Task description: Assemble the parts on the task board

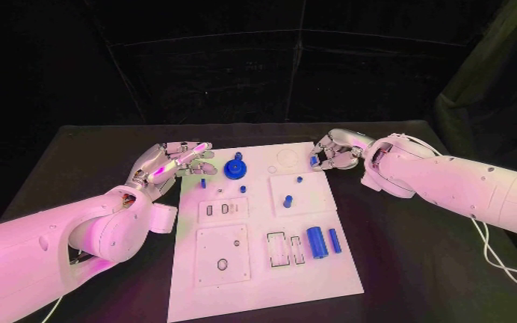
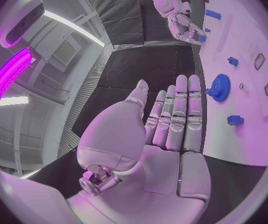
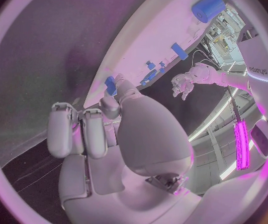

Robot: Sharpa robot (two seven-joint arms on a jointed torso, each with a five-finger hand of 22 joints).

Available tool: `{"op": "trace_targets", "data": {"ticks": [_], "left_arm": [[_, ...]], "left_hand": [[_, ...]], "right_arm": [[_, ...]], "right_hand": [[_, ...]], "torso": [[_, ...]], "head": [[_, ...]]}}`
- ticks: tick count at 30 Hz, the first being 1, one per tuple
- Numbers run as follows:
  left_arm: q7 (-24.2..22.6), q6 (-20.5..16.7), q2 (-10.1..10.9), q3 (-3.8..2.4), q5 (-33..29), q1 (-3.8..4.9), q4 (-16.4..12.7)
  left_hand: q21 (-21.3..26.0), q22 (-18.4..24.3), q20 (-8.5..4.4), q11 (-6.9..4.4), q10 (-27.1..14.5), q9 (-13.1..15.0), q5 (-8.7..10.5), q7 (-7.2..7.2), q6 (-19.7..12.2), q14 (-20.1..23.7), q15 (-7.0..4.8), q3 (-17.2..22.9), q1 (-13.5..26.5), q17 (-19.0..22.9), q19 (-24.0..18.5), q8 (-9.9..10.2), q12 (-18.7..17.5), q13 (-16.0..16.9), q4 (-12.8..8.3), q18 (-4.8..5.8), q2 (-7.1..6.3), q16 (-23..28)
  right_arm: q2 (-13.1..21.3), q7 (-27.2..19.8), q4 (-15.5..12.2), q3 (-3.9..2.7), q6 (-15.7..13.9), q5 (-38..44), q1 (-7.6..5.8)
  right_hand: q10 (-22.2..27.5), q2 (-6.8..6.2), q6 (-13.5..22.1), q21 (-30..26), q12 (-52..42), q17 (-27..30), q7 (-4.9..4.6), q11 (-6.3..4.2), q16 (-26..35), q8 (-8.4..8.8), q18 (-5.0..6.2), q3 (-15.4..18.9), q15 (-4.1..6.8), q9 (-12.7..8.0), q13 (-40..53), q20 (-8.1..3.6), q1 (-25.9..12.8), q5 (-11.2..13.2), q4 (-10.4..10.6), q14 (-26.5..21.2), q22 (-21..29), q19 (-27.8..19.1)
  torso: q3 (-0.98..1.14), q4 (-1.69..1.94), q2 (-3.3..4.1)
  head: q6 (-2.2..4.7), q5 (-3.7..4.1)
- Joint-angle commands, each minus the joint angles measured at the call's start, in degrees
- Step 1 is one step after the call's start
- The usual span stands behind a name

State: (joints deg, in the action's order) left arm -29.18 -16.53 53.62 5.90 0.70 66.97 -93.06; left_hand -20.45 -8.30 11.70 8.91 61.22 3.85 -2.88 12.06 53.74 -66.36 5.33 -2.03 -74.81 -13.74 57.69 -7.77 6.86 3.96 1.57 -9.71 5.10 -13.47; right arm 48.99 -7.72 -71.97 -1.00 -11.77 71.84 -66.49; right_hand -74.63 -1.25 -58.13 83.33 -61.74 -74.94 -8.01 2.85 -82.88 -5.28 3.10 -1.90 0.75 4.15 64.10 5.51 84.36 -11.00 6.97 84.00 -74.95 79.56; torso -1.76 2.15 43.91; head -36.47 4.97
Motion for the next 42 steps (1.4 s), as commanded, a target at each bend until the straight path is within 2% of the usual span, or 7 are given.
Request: {"op": "trace_targets", "data": {"ticks": [1, 10, 16, 22, 27, 33, 42], "left_arm": [[0.01, 0.77, -0.03, -0.03, 0.22, 0.05, -0.05], [0.1, 0.82, 0.01, -0.03, 0.22, 0.05, -0.09], [0.13, 0.79, 0.09, -0.03, 0.22, 0.05, -0.14], [0.17, 0.68, 0.33, -0.03, 0.22, 0.06, -0.27], [0.16, 0.78, 0.23, -0.03, 0.22, 0.08, 0.08], [0.14, 0.78, 0.11, -0.03, -1.36, 0.1, 0.83], [0.03, 0.73, 0.11, -0.04, -2.09, 0.36, 1.65]], "left_hand": [[0.17, 0.05, -0.04, -0.1, 0.39, -0.06, 0.07, 0.17, 0.4, -0.4, 0.19, -0.09, -0.32, -0.05, 0.32, 0.2, -0.34, -0.07, -0.34, -0.73, 0.22, 0.17], [0.18, 0.06, -0.04, -0.09, 0.4, -0.07, 0.07, 0.19, 0.4, -0.41, 0.19, -0.09, -0.31, -0.07, 0.33, 0.23, -0.37, -0.07, -0.36, -0.73, 0.23, 0.21], [0.18, 0.06, -0.04, -0.09, 0.4, -0.07, 0.07, 0.19, 0.4, -0.41, 0.19, -0.09, -0.31, -0.07, 0.33, 0.23, -0.37, -0.07, -0.36, -0.73, 0.23, 0.21], [0.18, 0.06, -0.04, -0.09, 0.4, -0.07, 0.07, 0.19, 0.4, -0.41, 0.19, -0.09, -0.31, -0.07, 0.33, 0.23, -0.37, -0.07, -0.36, -0.73, 0.23, 0.21], [0.18, 0.06, -0.04, -0.09, 0.4, -0.07, 0.07, 0.19, 0.4, -0.41, 0.19, -0.09, -0.31, -0.07, 0.33, 0.23, -0.37, -0.07, -0.36, -0.73, 0.23, 0.21], [0.2, 0.08, -0.04, -0.08, 0.42, -0.07, 0.07, 0.21, 0.41, -0.43, 0.19, -0.1, -0.27, -0.11, 0.34, 0.27, -0.43, -0.07, -0.39, -0.73, 0.26, 0.27], [0.2, 0.08, -0.04, -0.08, 0.42, -0.07, 0.07, 0.21, 0.41, -0.43, 0.19, -0.1, -0.27, -0.11, 0.34, 0.27, -0.43, -0.07, -0.39, -0.73, 0.26, 0.27]], "right_arm": [[-0.23, -0.36, 0.17, -0.02, -0.18, 0.24, -0.09], [-0.52, -0.53, 0.43, -0.02, -2.12, 0.35, -0.09], [-0.12, 0.14, -1.04, -0.03, -5.97, 0.22, -0.09], [1.6, 5.24, -8.17, -0.07, -10.81, -1.01, -0.15], [1.52, 10.61, -14.47, -0.09, -12.73, -0.49, -0.28], [-2.31, 17.37, -19.31, -0.09, -12.76, 3.76, -0.36], [-9.47, 23.33, -19.55, 0.18, -9.13, 9.98, -0.29]], "right_hand": [[-0.59, 0.8, -0.87, 0.49, -0.58, -2.62, 0.17, -0.08, -0.26, -0.29, 0.05, -0.74, 0.45, 0.1, 0.38, -0.15, 0.1, 0.76, -0.09, 3.34, -1.08, 0.47], [-1.74, 3.45, -5.46, 1.21, -2.11, -3.75, 1.84, -1.42, -0.84, -2.28, -0.28, -4.28, 1.51, 0.6, 1.8, -1.02, 1.51, 4.9, -1.39, 3.62, -2.65, 1.6], [-2.34, 3.6, -6.14, 1.61, -2.71, -4.24, 2.24, -1.79, -1.09, -2.68, -0.48, -5.89, 1.92, 0.63, 2.45, -1.53, 1.16, 4.33, -2.11, 3.75, -3.52, 2.21], [-2.28, 2.88, -5.62, 1.76, -2.38, -4.13, 2.07, -1.7, -1.0, -2.34, -0.55, -6.53, 1.9, 0.4, 2.29, -1.61, -0.27, 2.77, -2.01, 3.72, -3.85, 2.43], [-2.05, 2.81, -5.11, 1.76, -2.0, -4.06, 1.89, -1.57, -0.93, -1.98, -0.55, -7.21, 1.81, 0.22, 2.04, -1.57, -0.61, 2.51, -2.14, 3.7, -3.85, 2.43], [-1.95, 2.68, -4.79, 1.8, -1.74, -3.99, 1.69, -1.4, -0.84, -1.65, -0.56, -8.58, 1.67, 0.06, 1.94, -1.44, -1.27, 1.43, -2.37, 3.68, -3.94, 2.47], [-1.86, 2.39, -4.76, 1.78, -1.47, -3.84, 1.63, -1.33, -0.74, -1.57, -0.55, -8.94, 1.61, 0.03, 1.74, -1.39, -1.92, 1.31, -2.26, 3.65, -3.91, 2.44]], "torso": [[-0.04, 0.0, -0.01], [-0.01, 0.01, -0.02], [0.03, -0.05, -0.04], [-0.1, -0.1, -0.22], [-0.26, -0.14, -0.62], [-0.45, -0.05, -1.25], [-0.78, 0.09, -1.59]], "head": [[-0.07, -0.01], [-0.19, -0.03], [-0.19, -0.19], [-0.09, -0.35], [-0.38, -0.69], [-1.28, -1.69], [-2.44, -3.32]]}}
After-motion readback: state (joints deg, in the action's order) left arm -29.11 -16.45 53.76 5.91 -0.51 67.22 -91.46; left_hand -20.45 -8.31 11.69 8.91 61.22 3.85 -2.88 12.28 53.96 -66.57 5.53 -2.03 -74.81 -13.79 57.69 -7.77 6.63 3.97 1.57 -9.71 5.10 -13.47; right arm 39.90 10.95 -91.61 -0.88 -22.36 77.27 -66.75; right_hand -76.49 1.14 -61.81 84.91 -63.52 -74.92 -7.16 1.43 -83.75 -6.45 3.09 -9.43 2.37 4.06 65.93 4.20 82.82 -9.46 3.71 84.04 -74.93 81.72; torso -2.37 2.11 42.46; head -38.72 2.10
